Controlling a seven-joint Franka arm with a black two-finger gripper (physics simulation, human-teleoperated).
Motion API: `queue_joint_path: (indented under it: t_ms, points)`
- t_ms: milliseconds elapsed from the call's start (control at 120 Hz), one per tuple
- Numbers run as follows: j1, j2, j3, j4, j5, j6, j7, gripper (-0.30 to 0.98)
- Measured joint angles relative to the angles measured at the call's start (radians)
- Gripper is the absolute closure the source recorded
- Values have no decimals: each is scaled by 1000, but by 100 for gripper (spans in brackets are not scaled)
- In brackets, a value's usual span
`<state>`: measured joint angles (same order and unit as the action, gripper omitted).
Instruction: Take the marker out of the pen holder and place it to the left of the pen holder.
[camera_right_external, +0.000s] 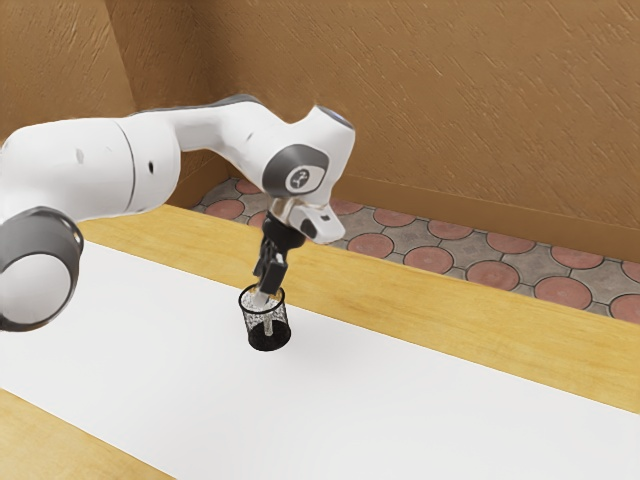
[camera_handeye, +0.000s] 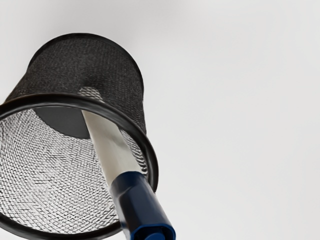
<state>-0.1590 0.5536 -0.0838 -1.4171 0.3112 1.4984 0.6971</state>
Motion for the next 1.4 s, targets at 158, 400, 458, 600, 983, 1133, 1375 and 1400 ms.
queue_joint_path:
  t_ms: [158,400,458,600,983,1133,1375,1400]
  points:
    - [14,44,15,41,-36,33,15,0]
    - [26,90,57,88,-89,102,23,0]
    - [29,92,67,89,-99,121,22,0]
    - [35,94,86,90,-148,153,8,23]
    - [36,56,93,85,-149,134,-44,71]
    - [40,-16,93,83,-118,69,-57,75]
    - [57,-183,92,76,-52,-93,-69,78]
    - [71,-181,92,74,-43,-105,-70,78]
